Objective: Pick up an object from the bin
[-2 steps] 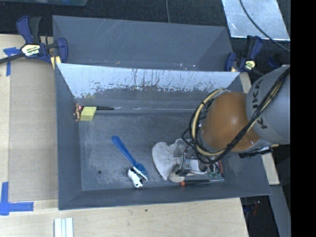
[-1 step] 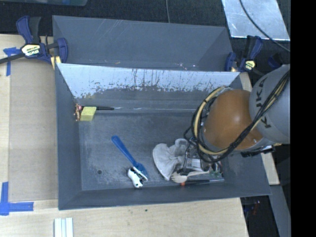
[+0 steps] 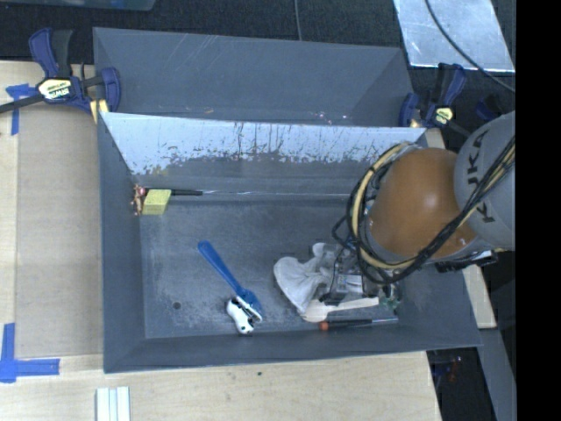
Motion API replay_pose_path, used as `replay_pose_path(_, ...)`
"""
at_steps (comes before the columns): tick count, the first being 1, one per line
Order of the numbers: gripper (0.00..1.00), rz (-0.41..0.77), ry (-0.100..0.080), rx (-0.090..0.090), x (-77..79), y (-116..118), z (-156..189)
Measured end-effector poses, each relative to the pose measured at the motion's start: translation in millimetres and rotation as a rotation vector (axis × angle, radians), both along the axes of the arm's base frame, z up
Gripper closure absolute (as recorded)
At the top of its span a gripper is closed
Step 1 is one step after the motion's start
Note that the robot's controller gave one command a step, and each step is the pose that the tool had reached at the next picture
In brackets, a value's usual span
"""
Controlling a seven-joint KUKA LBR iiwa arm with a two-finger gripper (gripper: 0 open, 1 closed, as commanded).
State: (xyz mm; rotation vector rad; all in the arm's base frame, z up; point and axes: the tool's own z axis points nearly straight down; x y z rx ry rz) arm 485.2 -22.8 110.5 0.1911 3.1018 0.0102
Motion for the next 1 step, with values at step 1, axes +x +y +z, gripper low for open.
replay_pose_path(1, 1.00, 0.000, 0.000, 0.000, -0.2, -0.2, 19.1)
